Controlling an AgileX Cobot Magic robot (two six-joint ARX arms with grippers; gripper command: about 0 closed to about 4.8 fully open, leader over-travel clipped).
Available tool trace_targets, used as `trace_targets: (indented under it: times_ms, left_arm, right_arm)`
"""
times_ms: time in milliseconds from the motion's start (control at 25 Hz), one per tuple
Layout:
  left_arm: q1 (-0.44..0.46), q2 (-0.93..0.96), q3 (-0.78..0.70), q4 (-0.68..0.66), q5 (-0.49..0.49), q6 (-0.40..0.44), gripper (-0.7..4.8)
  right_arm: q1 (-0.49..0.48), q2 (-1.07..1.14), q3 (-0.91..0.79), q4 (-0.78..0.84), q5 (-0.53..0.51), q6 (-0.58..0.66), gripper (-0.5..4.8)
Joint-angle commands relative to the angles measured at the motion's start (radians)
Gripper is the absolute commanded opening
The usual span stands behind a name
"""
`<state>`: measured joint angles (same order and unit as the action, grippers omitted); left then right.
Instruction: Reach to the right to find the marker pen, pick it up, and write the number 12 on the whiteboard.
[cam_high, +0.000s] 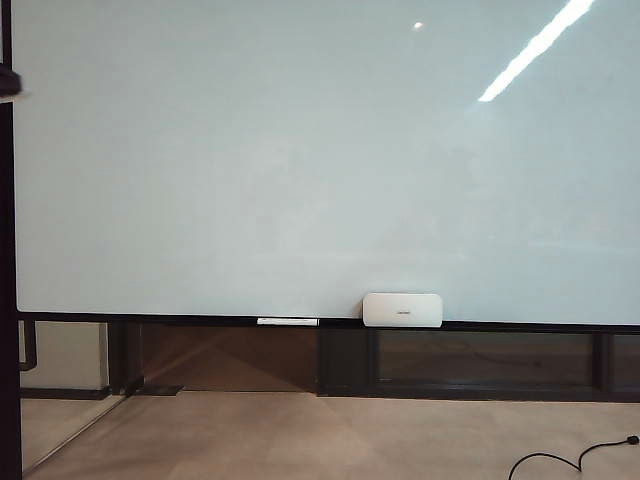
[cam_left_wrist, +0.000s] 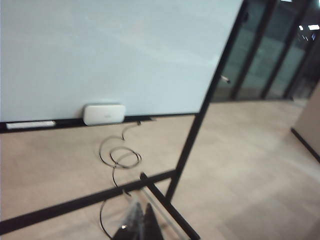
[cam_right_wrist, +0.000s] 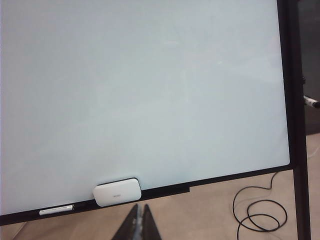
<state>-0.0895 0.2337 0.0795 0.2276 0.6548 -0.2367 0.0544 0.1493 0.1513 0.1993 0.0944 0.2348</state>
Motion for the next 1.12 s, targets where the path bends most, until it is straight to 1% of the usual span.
trace_targets:
  times_ms: [40, 120, 200, 319, 439, 519, 599, 719, 839, 958, 1038, 1118]
  left_arm:
    - [-0.032, 0.108, 0.070, 0.016, 0.058, 0.010, -0.05]
    - [-0.062, 0.174, 0.125, 0.017, 0.068, -0.003, -0.05]
    - [-0.107, 0.225, 0.181, 0.019, 0.060, 0.022, -0.05]
    - [-0.178, 0.287, 0.249, 0.019, -0.005, 0.066, -0.05]
    - [-0.233, 0.351, 0.296, 0.015, -0.007, 0.067, -0.05]
    - [-0.260, 0.390, 0.311, 0.014, -0.008, 0.062, -0.05]
    - [-0.286, 0.415, 0.316, 0.013, -0.035, 0.063, -0.05]
    - [-0.312, 0.425, 0.315, 0.013, -0.105, 0.073, -0.05]
    - [-0.319, 0.430, 0.315, 0.021, -0.108, 0.086, -0.05]
    - [-0.318, 0.430, 0.315, 0.021, -0.093, 0.116, -0.05]
    - [-0.318, 0.433, 0.315, 0.021, -0.093, 0.132, -0.05]
    - [-0.318, 0.438, 0.315, 0.021, -0.090, 0.135, -0.05]
  right_arm:
    - [-0.001, 0.061, 0.064, 0.035, 0.005, -0.007, -0.06]
    - [-0.004, 0.116, 0.111, 0.048, 0.007, 0.002, -0.06]
    - [-0.003, 0.174, 0.157, 0.053, 0.004, 0.001, -0.06]
    - [-0.005, 0.274, 0.224, 0.080, 0.005, -0.015, -0.05]
    - [-0.006, 0.373, 0.286, 0.140, 0.029, -0.052, -0.05]
    - [-0.018, 0.441, 0.332, 0.185, 0.052, -0.100, -0.05]
    - [-0.045, 0.497, 0.382, 0.217, 0.065, -0.154, -0.05]
    - [-0.100, 0.568, 0.441, 0.257, 0.064, -0.169, -0.05]
    - [-0.164, 0.594, 0.475, 0.248, 0.061, -0.185, -0.05]
    - [-0.228, 0.616, 0.477, 0.270, 0.050, -0.186, -0.03]
    - [-0.277, 0.644, 0.477, 0.278, 0.014, -0.193, 0.19]
    - [-0.338, 0.689, 0.477, 0.307, -0.030, -0.221, 0.21]
